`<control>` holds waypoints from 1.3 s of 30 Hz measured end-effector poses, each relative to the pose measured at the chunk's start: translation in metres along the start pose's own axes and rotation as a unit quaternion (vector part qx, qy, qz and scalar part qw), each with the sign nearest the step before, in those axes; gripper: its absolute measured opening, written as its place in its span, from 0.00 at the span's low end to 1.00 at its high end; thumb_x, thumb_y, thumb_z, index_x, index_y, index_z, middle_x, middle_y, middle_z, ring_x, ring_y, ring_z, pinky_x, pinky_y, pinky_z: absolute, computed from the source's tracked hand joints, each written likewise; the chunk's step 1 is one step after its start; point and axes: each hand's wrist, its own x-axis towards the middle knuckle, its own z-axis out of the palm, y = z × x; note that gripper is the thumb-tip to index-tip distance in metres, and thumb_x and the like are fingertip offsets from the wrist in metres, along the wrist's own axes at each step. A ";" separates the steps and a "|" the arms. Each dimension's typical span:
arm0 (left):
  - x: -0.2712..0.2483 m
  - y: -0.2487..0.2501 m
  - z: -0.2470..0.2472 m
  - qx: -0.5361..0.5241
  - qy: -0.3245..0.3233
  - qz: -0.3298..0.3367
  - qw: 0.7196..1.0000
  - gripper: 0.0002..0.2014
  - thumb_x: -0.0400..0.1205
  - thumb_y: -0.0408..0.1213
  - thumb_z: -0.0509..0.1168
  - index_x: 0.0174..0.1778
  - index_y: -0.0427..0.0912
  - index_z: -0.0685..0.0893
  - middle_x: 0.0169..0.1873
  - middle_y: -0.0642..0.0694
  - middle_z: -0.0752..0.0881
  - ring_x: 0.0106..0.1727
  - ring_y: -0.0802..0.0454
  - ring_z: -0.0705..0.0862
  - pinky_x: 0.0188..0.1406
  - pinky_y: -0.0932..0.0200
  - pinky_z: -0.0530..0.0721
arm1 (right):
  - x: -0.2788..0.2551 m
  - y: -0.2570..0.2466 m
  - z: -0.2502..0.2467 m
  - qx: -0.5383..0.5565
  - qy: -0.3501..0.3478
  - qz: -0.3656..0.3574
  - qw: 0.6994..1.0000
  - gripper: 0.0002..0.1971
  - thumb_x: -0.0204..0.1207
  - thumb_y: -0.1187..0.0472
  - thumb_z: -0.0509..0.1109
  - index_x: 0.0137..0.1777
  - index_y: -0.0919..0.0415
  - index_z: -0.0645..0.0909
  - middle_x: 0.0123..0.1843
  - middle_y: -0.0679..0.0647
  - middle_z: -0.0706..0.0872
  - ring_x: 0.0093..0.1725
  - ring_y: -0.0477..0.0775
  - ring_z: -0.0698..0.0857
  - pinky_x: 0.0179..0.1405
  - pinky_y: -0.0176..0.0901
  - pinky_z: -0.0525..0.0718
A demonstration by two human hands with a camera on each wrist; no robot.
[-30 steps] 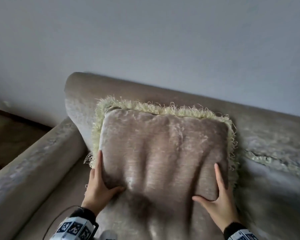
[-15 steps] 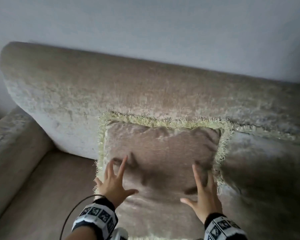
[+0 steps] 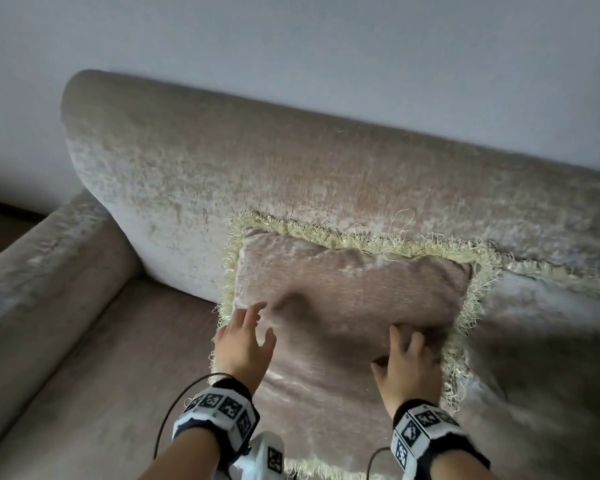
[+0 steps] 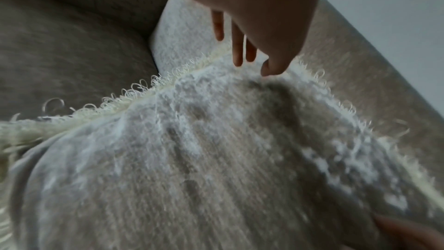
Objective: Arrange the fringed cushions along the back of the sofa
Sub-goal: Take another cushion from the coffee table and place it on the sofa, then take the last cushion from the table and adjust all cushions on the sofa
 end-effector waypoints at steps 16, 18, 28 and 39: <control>-0.159 -0.069 -0.206 -0.008 0.279 -0.280 0.918 0.07 0.77 0.40 0.66 0.48 0.47 0.86 0.43 0.48 0.90 0.46 0.45 0.86 0.50 0.52 0.80 | -0.121 -0.212 -0.106 0.009 0.108 -0.483 0.869 0.16 0.81 0.51 0.57 0.51 0.59 0.83 0.46 0.58 0.90 0.46 0.63 0.87 0.38 0.44 0.74; -0.204 -0.082 -0.222 -0.006 0.326 -0.327 0.887 0.07 0.76 0.41 0.66 0.47 0.48 0.86 0.40 0.48 0.89 0.44 0.45 0.87 0.49 0.51 0.82 | -0.159 -0.231 -0.099 0.012 0.095 -0.533 0.841 0.15 0.81 0.51 0.58 0.50 0.59 0.83 0.46 0.60 0.89 0.46 0.65 0.86 0.40 0.46 0.77; -0.456 -0.142 -0.262 -0.012 0.449 -0.546 0.707 0.10 0.78 0.45 0.63 0.51 0.49 0.84 0.41 0.49 0.89 0.46 0.47 0.87 0.47 0.56 0.80 | -0.392 -0.288 -0.026 -0.050 0.028 -0.742 0.668 0.15 0.81 0.50 0.56 0.52 0.57 0.81 0.51 0.59 0.88 0.52 0.64 0.85 0.45 0.45 0.76; -0.675 -0.182 -0.243 -0.054 0.516 -0.662 0.540 0.11 0.78 0.46 0.63 0.55 0.51 0.84 0.41 0.50 0.89 0.46 0.47 0.86 0.52 0.54 0.83 | -0.607 -0.275 0.091 -0.147 -0.014 -0.847 0.510 0.16 0.81 0.47 0.57 0.55 0.56 0.80 0.49 0.58 0.88 0.50 0.62 0.85 0.43 0.45 0.76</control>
